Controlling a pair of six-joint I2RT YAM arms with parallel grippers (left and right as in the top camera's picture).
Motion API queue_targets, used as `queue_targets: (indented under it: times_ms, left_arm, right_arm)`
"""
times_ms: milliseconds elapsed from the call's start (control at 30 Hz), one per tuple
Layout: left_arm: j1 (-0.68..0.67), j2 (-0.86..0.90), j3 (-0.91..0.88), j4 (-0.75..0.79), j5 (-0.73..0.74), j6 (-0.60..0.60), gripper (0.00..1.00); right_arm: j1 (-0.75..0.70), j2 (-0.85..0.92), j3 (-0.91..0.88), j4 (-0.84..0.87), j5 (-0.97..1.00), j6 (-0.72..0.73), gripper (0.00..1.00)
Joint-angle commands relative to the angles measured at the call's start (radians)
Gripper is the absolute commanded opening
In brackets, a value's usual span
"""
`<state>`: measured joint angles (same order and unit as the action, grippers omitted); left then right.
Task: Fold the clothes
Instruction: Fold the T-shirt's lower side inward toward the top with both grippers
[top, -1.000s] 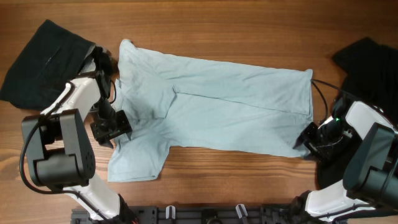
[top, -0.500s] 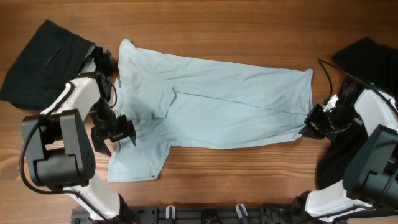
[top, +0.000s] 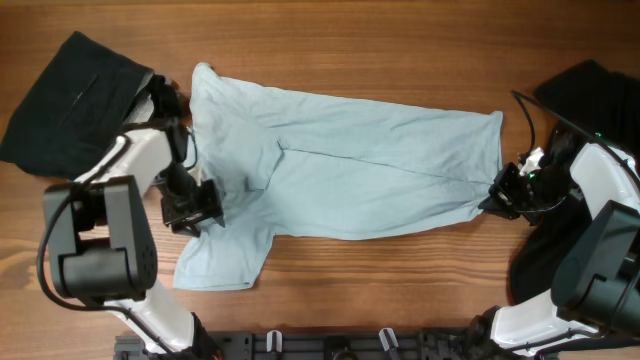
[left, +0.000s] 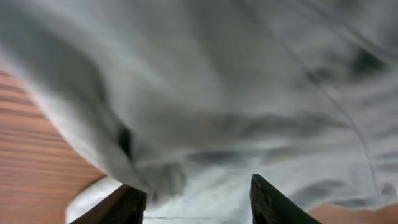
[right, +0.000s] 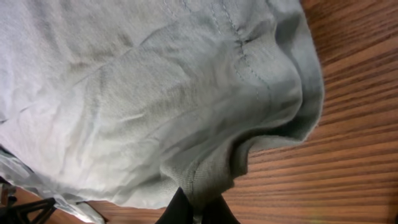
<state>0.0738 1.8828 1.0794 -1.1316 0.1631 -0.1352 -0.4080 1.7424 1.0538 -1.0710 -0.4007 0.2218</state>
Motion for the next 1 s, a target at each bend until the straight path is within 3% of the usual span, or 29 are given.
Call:
queue_targets:
  times_ms: [0,100,233,467,700,767,833,967]
  left_arm:
    - [-0.058,-0.121,0.006,-0.051,0.031,0.023,0.51]
    - [-0.066,-0.253,0.019,-0.064,0.031,-0.030,0.52]
    - [-0.066,-0.394,-0.002,-0.045,0.003,-0.142,0.62]
    - [-0.066,-0.396,-0.291,0.093,0.065,-0.382,0.66]
    - [-0.066,-0.396,-0.399,0.189,0.060,-0.443,0.69]
    - [-0.066,-0.394,-0.430,0.218,0.053,-0.458,0.64]
    - [-0.063,-0.391,-0.448,0.231,0.063,-0.496,0.52]
    - [-0.063,-0.365,-0.447,0.231,0.065,-0.558,0.50]
  right_arm:
    - [0.005,-0.019,0.013,0.005,-0.019,-0.010,0.05]
    - [0.005,-0.019,0.013,0.005,-0.019,-0.010,0.04]
    - [0.005,-0.019,0.013,0.020,-0.019,-0.010,0.05]
    - [0.005,-0.019,0.013,0.024,-0.019,-0.010,0.05]
    - [0.005,-0.019,0.013,0.025,-0.019,-0.004,0.05]
    - [0.005,-0.019,0.013,0.025,-0.019,-0.004,0.05]
    - [0.005,-0.019,0.013,0.026,-0.019,-0.002,0.05]
    - [0.005,-0.019,0.013,0.031,-0.019,0.014,0.05]
